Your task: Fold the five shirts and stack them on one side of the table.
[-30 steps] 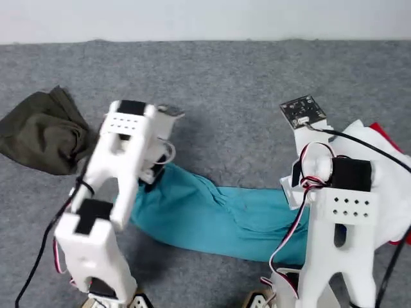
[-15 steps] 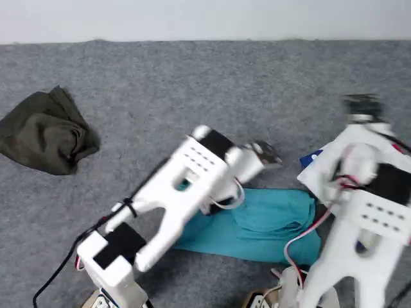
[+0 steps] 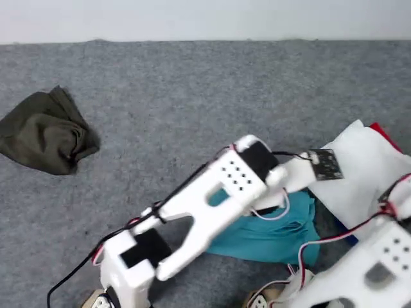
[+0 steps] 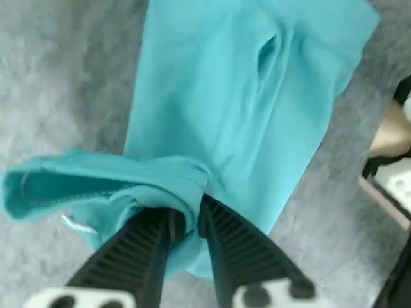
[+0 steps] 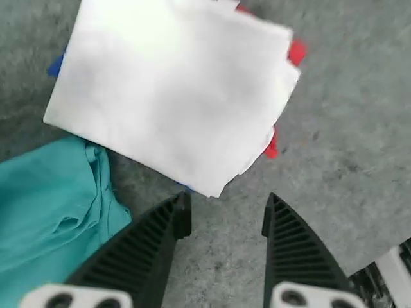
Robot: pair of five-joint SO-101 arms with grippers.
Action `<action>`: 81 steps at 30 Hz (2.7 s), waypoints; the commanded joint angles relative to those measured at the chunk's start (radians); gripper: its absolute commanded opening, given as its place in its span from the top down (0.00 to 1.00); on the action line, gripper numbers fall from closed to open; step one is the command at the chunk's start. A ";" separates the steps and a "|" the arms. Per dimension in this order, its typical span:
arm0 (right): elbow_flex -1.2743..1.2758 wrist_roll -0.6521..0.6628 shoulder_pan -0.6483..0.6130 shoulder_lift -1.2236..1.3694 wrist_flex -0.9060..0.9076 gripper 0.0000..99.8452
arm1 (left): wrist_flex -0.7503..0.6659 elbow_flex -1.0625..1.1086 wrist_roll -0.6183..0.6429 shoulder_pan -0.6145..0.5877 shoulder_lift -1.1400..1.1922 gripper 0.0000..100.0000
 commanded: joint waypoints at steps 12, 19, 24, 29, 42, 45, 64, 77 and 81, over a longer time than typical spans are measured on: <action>-0.034 0.031 0.015 -0.065 0.016 0.80 | 0.029 -0.344 -0.002 0.124 0.282 0.88; -0.037 0.029 0.015 -0.065 0.022 0.80 | 0.031 -0.441 -0.002 0.126 0.292 0.74; -0.037 0.029 0.018 -0.067 0.022 0.80 | 0.038 -0.458 -0.005 0.092 0.284 0.72; -0.032 0.029 0.018 -0.067 0.022 0.80 | 0.043 -0.456 -0.002 -0.091 0.279 0.72; 0.089 0.035 -0.114 -0.059 0.010 0.80 | 0.043 -0.277 0.002 -0.272 0.281 0.72; 0.129 0.037 -0.116 -0.056 -0.004 0.80 | 0.040 -0.231 0.002 -0.183 0.285 0.72; 0.222 0.035 -0.116 -0.054 -0.053 0.80 | -0.041 -0.506 0.120 -0.041 0.310 0.72; 0.623 0.028 -0.423 0.015 -0.314 0.71 | 0.041 -0.650 0.095 -0.430 0.307 0.72; 0.666 -0.025 -0.476 0.139 -0.410 0.70 | 0.043 -0.648 0.097 -0.433 0.307 0.72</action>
